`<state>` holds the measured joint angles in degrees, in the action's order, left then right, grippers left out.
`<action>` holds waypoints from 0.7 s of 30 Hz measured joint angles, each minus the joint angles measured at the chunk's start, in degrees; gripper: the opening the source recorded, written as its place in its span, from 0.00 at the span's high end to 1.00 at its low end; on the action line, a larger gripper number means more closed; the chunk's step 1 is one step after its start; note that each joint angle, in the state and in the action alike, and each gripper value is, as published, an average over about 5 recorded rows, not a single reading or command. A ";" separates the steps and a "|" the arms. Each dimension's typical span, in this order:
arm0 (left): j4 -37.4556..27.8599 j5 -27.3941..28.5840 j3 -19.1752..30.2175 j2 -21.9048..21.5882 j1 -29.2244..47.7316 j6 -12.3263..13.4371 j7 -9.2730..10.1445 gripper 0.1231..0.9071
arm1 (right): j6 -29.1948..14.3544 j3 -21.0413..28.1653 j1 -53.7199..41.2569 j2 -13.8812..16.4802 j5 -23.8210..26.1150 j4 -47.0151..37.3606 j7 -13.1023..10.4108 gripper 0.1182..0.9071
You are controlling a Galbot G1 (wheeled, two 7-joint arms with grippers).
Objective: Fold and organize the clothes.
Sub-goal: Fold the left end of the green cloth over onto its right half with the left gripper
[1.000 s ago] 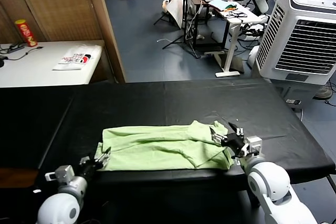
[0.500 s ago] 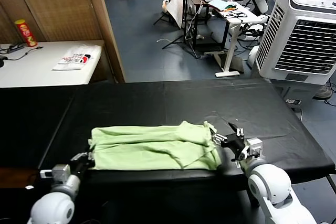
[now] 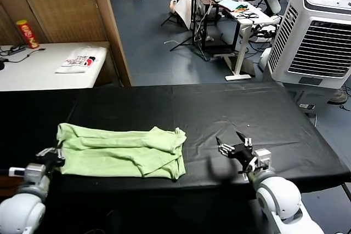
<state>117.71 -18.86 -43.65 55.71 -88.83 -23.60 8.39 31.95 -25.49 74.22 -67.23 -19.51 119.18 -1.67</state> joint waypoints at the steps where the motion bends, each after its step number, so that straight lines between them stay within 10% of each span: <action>1: 1.28 -0.63 1.05 0.81 0.26 -0.70 0.51 0.97 | -0.03 -0.16 0.29 -0.15 0.18 0.15 -0.01 0.14; 9: 8.72 -6.21 12.93 7.33 3.42 -5.08 4.30 0.97 | -0.30 -1.94 3.02 -2.01 1.81 1.05 -0.01 0.14; 21: 7.94 -6.27 26.79 16.45 8.44 -5.40 4.35 0.97 | -0.33 -2.50 4.88 -3.27 3.07 1.51 0.03 0.14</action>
<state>125.65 -25.14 -16.85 72.16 -80.39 -29.00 12.74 31.62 -27.99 79.10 -70.50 -16.44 120.69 -1.64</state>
